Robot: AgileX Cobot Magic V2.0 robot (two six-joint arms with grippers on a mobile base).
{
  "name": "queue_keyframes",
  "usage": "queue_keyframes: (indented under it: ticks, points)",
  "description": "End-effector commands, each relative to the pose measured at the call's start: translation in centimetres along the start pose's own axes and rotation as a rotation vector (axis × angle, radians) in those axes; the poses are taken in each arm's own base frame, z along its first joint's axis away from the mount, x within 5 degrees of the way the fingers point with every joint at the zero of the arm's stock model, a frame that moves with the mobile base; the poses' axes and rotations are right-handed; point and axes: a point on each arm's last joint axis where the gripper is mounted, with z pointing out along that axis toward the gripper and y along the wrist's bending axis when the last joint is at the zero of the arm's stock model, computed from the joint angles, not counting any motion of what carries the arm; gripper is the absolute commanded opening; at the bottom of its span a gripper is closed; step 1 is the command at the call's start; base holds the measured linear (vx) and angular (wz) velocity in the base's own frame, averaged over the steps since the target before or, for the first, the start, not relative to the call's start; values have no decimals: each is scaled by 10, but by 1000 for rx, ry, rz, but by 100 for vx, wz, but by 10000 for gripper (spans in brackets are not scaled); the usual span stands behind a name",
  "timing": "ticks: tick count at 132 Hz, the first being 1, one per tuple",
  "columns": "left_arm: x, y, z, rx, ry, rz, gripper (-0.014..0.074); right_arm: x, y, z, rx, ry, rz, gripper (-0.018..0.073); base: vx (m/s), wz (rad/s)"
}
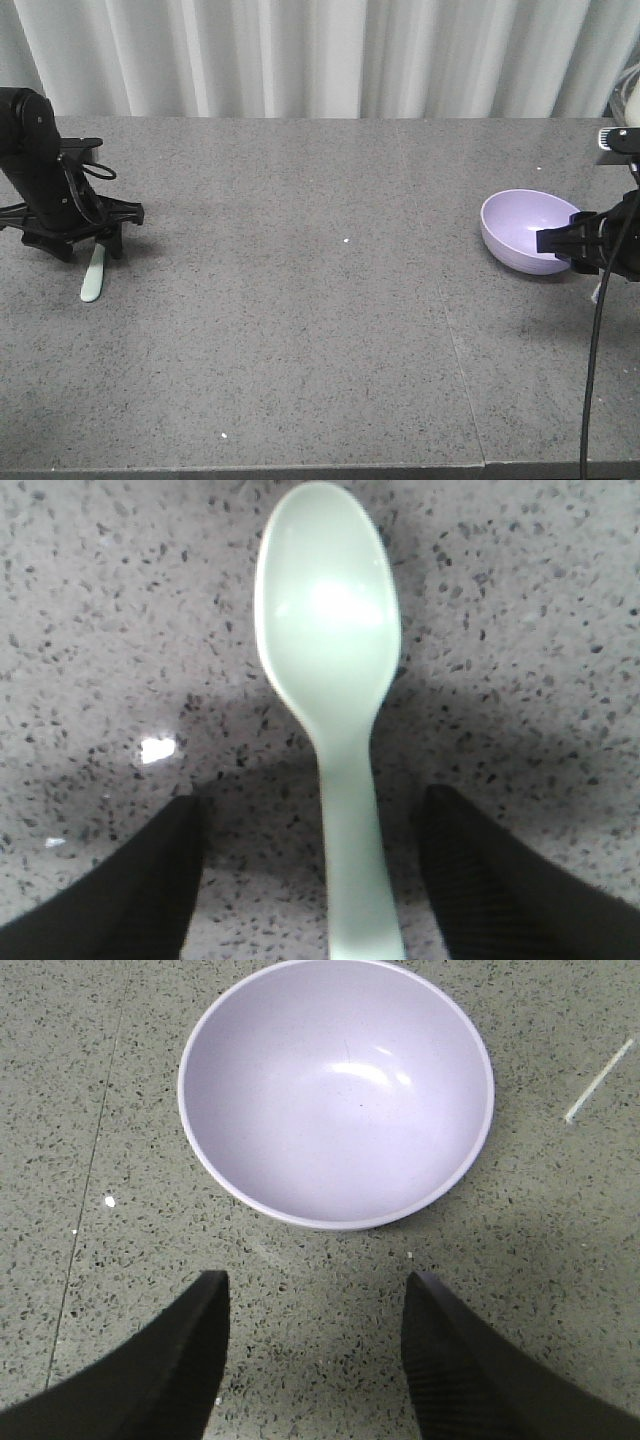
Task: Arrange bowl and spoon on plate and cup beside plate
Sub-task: 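Close the left gripper on the white spoon handle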
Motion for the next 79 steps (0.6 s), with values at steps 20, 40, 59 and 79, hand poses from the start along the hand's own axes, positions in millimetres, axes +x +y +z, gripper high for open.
queue_keyframes:
  ticks: [20,40,59,79]
  points:
    - [-2,-3,-17,31,-41,29,174,-15,-1,-13,5,-112,-6,393,0,0]
    - [-3,-4,-17,32,-61,69,-9,-15,-1,-13,5,-112,-6,393,0,0]
    - [-8,-6,-24,50,-90,62,-8,-15,-1,-13,5,-111,-6,393,0,0]
    - [-13,-10,-49,93,-152,61,-8,-15,-1,-13,3,-102,4,393,0,0]
